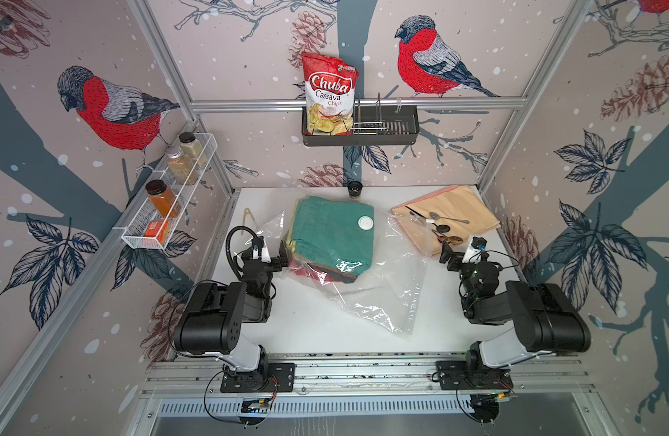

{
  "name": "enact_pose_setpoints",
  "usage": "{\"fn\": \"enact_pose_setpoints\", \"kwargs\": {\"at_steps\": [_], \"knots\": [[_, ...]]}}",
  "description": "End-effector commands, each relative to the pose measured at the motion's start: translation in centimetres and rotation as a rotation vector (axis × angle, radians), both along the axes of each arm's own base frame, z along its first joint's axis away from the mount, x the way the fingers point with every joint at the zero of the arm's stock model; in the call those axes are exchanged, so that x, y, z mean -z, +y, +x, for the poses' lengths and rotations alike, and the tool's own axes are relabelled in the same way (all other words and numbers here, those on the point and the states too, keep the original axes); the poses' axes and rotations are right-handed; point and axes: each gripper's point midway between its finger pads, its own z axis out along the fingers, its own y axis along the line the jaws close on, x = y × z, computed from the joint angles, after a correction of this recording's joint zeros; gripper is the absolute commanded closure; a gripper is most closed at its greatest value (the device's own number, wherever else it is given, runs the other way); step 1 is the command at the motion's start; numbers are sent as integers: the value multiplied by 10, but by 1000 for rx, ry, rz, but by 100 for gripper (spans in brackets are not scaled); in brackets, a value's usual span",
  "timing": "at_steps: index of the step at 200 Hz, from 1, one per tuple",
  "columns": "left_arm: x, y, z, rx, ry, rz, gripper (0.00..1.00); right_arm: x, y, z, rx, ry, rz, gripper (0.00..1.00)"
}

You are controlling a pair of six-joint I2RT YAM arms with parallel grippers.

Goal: Take the trousers out of the vacuum bag
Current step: Open the vacuum bag at the center of the board.

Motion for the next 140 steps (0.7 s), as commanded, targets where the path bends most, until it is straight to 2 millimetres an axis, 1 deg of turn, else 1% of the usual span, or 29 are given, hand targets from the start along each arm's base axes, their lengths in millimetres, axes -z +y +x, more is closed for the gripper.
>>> {"fn": "enact_pose_setpoints", "kwargs": {"at_steps": [1, 20, 39, 58, 101, 140], "knots": [[-9, -1, 3, 11, -34, 8, 2, -7, 1, 1, -5, -27, -1, 0], [-9, -1, 2, 10, -34, 8, 3, -8, 0, 0, 0, -33, 1, 0], [-10, 1, 1, -4, -38, 4, 3, -9, -9, -2, 33, -41, 28, 0], [-10, 2, 1, -7, -39, 3, 3, -14, -12, -7, 46, -68, 41, 0], [-18, 2, 0, -11, -42, 6, 3, -17, -11, -8, 41, -71, 38, 0], [-42, 7, -2, -45, -54, 2, 3, -32, -13, -1, 54, -39, 33, 0]]}}
